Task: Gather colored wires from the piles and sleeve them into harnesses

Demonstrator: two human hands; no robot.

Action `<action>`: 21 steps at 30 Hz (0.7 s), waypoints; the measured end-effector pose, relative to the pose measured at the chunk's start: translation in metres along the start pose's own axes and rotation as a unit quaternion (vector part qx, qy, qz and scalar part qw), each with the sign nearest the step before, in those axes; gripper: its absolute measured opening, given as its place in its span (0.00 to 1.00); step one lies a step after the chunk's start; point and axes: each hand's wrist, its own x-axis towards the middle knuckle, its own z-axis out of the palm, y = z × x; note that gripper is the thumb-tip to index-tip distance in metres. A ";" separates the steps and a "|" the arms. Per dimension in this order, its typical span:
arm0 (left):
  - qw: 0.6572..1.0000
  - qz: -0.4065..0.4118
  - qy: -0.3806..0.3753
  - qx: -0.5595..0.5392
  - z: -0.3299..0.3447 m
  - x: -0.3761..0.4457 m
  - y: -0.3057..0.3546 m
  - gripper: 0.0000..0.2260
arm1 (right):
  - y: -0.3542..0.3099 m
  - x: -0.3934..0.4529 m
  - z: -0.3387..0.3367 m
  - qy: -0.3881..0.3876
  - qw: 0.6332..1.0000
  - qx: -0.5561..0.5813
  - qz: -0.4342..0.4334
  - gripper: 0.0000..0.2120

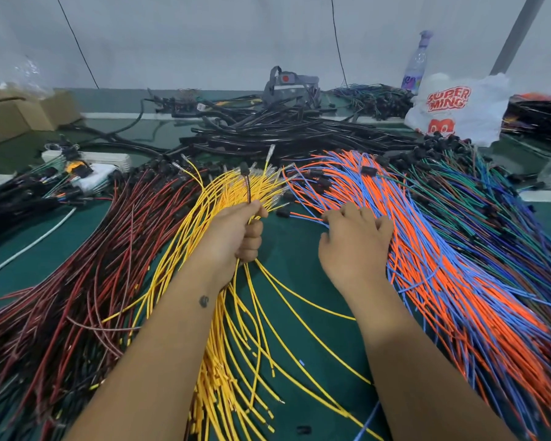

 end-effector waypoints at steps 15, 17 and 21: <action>0.997 0.053 0.043 -0.040 0.002 0.000 0.000 0.14 | -0.008 -0.003 -0.012 0.086 0.983 0.158 0.038 0.12; 0.997 0.064 0.031 -0.003 0.006 -0.001 -0.002 0.15 | -0.018 -0.005 -0.011 0.050 0.925 0.369 0.078 0.11; 0.990 0.111 0.005 0.083 0.014 -0.003 -0.006 0.15 | -0.042 -0.009 -0.009 -0.033 0.691 0.706 0.153 0.09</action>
